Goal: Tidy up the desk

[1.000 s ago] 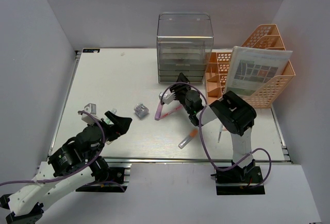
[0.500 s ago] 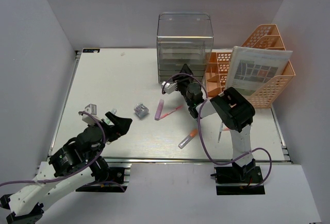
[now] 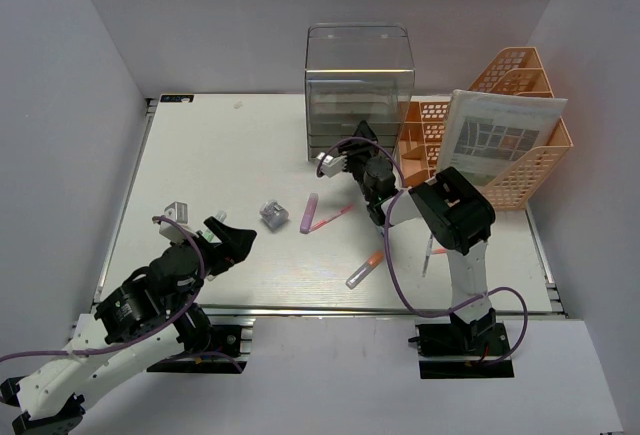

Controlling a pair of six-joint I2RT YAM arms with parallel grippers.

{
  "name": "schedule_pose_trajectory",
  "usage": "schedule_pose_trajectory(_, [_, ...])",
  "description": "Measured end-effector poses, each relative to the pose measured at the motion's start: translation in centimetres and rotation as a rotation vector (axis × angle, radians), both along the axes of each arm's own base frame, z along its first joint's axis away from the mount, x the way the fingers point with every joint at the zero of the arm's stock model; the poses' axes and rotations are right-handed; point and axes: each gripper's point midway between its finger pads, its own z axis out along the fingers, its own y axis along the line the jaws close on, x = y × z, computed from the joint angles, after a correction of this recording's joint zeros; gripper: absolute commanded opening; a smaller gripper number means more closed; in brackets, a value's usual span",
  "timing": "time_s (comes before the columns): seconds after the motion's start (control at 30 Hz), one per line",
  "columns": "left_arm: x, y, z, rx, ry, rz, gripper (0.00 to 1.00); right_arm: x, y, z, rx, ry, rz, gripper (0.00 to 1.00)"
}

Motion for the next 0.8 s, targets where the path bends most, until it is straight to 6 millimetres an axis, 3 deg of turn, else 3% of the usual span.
schedule_pose_trajectory(0.27, [0.0,0.0,0.0,0.000,0.000,0.000,0.98,0.6,0.2,-0.5,0.002,0.001,-0.002,0.38])
schedule_pose_trajectory(0.57, [0.0,0.0,0.0,-0.001,0.001,0.000,0.98,1.1,0.3,0.3,0.022,-0.028,0.003,0.04])
schedule_pose_trajectory(0.8, [0.0,-0.2,-0.1,-0.010,0.004,-0.005,0.98,0.3,0.3,0.4,0.023,-0.022,0.032,0.00])
